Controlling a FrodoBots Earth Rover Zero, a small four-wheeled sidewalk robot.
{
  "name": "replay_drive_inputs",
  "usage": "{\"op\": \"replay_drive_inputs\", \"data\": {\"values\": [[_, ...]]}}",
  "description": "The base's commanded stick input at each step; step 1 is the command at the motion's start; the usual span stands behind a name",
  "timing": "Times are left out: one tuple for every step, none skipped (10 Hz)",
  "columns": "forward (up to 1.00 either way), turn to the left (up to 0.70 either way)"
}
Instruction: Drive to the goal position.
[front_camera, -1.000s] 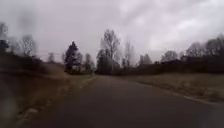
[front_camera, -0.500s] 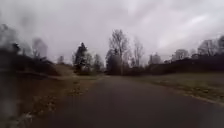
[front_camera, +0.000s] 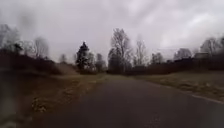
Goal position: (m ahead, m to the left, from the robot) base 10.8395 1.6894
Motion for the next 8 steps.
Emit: {"op": "replay_drive_inputs", "data": {"values": [[0.7,0.0],[0.7,0.0],[0.7,0.0],[0.7,0.0],[0.7,0.0],[0.7,0.0],[0.7,0.0],[0.7,0.0]]}}
